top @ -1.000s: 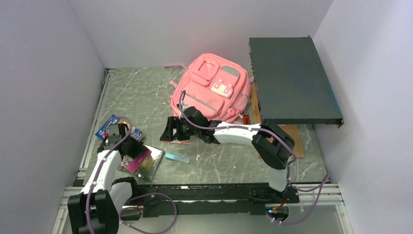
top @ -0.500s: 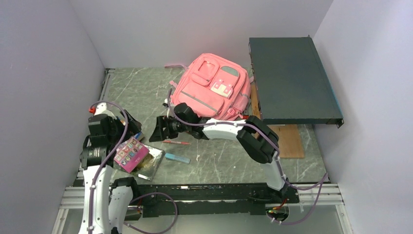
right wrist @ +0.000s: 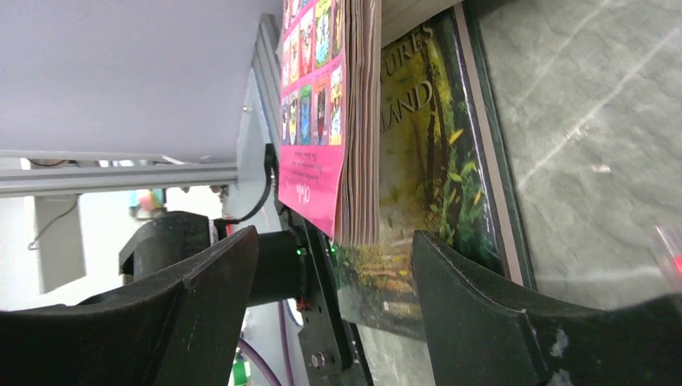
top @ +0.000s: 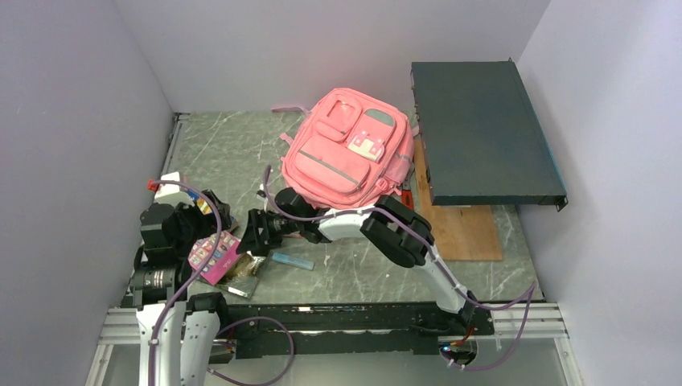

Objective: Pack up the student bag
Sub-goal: Pick up the book from the center of the board.

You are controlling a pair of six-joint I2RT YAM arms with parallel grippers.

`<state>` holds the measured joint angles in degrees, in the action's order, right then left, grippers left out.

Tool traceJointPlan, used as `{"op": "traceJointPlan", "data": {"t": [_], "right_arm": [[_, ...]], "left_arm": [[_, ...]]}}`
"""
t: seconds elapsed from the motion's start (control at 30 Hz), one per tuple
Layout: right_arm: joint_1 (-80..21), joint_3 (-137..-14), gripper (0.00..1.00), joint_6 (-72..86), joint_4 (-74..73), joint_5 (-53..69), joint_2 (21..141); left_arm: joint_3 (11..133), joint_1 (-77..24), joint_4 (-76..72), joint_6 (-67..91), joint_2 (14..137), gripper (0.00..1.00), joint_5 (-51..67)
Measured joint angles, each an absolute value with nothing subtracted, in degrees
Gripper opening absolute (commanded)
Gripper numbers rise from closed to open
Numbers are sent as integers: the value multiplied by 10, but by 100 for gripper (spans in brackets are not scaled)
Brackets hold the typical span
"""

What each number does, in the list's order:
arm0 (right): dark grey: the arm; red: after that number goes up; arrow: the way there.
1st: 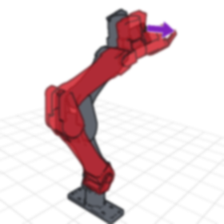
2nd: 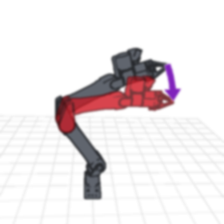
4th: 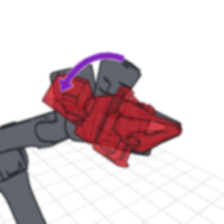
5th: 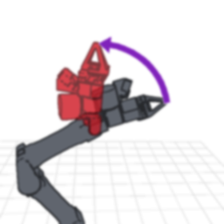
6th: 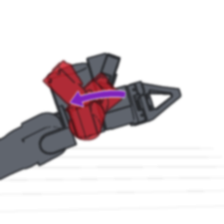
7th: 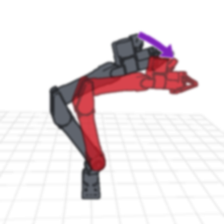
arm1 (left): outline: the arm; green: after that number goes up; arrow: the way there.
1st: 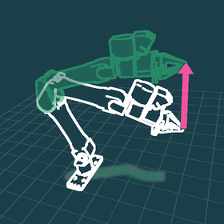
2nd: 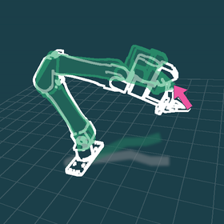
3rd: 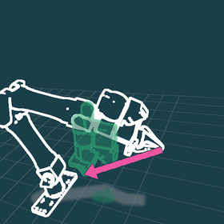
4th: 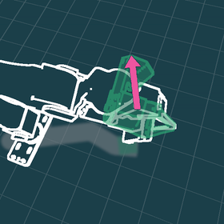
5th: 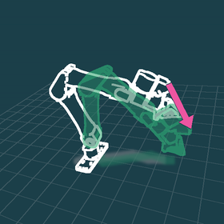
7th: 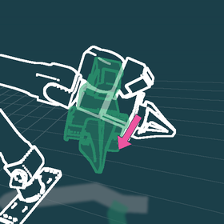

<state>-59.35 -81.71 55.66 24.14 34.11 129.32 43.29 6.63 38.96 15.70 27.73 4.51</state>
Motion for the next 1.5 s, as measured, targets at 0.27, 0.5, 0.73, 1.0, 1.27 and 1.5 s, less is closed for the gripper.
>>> {"op": "traceJointPlan", "data": {"t": [0.27, 0.5, 0.73, 1.0, 1.27, 1.5], "right_arm": [[-596, -880, 54, 635, 310, 371, 1375], [-599, -930, 14, 662, 330, 385, 1417], [-601, -932, 0, 617, 294, 385, 1401], [-585, -853, 0, 563, 269, 372, 1266], [-527, -755, 0, 529, 271, 322, 1131], [-487, -692, 0, 538, 282, 255, 1060]], "left_arm": [[433, 58, 372, 157, 264, 100, 51], [433, 51, 372, 157, 262, 100, 51], [433, 48, 373, 157, 262, 100, 51], [433, 48, 373, 157, 262, 99, 47], [433, 48, 373, 157, 269, 98, 47], [432, 48, 369, 157, 279, 100, 58]]}}
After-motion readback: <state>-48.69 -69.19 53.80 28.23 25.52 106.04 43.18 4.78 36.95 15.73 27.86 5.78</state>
